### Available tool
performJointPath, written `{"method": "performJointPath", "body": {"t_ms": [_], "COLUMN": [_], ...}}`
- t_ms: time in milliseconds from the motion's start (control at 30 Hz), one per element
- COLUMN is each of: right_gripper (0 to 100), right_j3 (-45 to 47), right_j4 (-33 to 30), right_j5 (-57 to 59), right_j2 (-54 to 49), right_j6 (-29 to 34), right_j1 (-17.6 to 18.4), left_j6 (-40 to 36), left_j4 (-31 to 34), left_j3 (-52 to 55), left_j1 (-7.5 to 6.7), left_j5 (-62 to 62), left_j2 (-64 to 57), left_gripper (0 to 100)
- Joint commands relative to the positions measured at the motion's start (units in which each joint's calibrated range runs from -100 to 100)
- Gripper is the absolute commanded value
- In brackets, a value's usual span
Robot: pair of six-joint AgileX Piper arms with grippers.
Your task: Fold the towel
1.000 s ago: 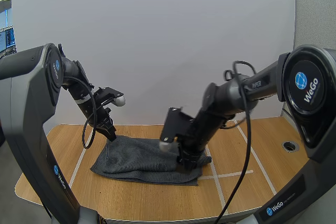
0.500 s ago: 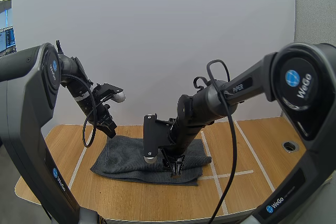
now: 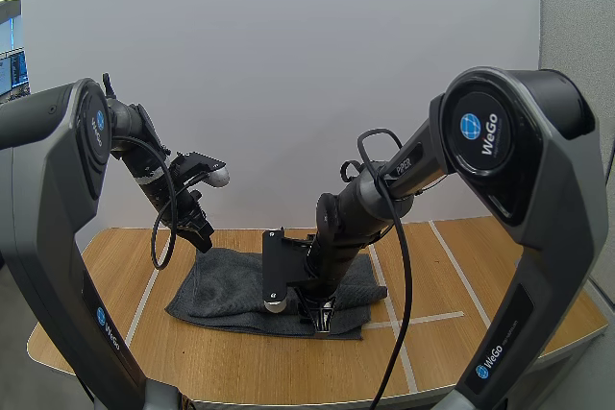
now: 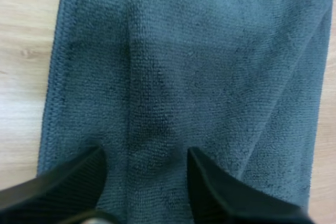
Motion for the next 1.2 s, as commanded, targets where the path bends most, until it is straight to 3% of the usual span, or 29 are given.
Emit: {"method": "performJointPath", "body": {"t_ms": [0, 400, 567, 900, 967, 1033, 1167], "right_gripper": [62, 12, 27, 26, 19, 1, 0], "right_j3": [0.2, 0.2, 0.2, 0.2, 0.2, 0.2, 0.2], "right_j4": [-0.4, -0.4, -0.3, 0.4, 0.4, 0.4, 0.5], "right_j5": [-1.3, -2.3, -3.1, -6.5, -6.6, -6.6, -4.9], "right_j2": [0.9, 0.8, -1.4, 0.7, 0.9, 0.9, -0.6], "right_j6": [-0.1, 0.4, 0.6, 0.6, 0.6, 1.0, 1.1], "right_j1": [0.1, 0.1, 0.1, 0.1, 0.1, 0.1, 0.1], "left_j6": [-0.6, -0.6, -0.6, -0.9, -0.9, -0.9, -0.9], "left_j4": [-1.0, -0.1, -0.1, -0.1, -0.1, -0.1, 0.2], "left_j3": [-0.4, -0.4, -0.4, -0.4, -0.4, -0.4, -0.4], "left_j1": [0.07, 0.07, 0.07, 0.07, 0.07, 0.07, 0.07], "left_j5": [-0.3, -0.4, -0.4, -0.3, -0.3, -0.4, -0.6], "left_j2": [-0.5, -0.5, -0.5, -0.5, -0.5, -0.5, -0.5], "left_gripper": [0, 0, 0, 0, 0, 0, 0]}}
